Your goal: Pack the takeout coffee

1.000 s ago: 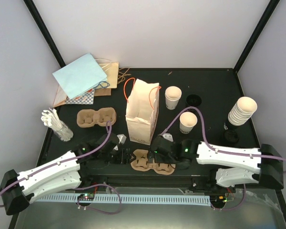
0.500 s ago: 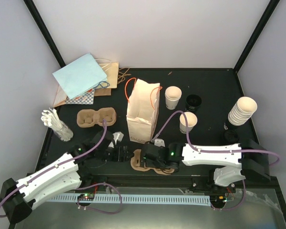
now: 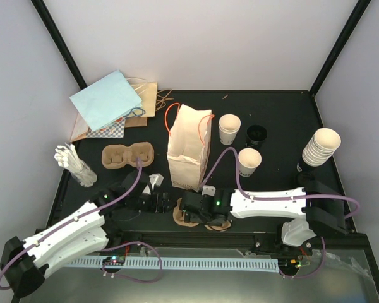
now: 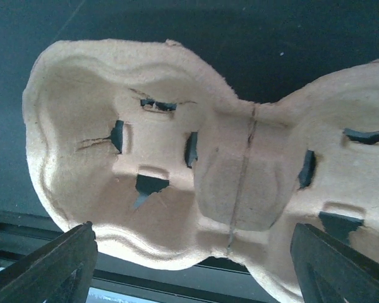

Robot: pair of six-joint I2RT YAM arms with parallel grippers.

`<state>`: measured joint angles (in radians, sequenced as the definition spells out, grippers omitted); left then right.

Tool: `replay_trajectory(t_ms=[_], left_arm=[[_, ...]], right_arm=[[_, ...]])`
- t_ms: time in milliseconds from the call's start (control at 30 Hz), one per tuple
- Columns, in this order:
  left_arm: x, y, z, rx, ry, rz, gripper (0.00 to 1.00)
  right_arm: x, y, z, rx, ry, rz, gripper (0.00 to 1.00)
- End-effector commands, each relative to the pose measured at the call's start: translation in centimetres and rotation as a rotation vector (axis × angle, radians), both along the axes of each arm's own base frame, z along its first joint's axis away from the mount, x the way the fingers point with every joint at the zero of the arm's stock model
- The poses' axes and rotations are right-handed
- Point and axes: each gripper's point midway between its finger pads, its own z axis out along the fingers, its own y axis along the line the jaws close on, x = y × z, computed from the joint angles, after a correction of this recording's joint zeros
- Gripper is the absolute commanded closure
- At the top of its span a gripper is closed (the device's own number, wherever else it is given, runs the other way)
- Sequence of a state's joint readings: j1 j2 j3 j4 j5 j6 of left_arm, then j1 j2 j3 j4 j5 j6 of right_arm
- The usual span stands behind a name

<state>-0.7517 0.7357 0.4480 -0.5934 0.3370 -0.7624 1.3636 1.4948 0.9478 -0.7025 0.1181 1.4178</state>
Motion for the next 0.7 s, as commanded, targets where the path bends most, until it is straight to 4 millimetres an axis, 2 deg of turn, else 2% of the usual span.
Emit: replay_trajectory(t_ms=[0,667], left_arm=[[0.0,-0.2,0.0,-0.008,-0.002,-0.018,0.14],[-0.3,0.0,-0.6,0.007,0.034,-0.043,0.14]], right_arm=[[0.8,-1.6,0.3,-0.082,-0.040,-0.068,0.14],[2.0,-1.1,-2.1,-0.186,-0.040,-0.054,0.22]])
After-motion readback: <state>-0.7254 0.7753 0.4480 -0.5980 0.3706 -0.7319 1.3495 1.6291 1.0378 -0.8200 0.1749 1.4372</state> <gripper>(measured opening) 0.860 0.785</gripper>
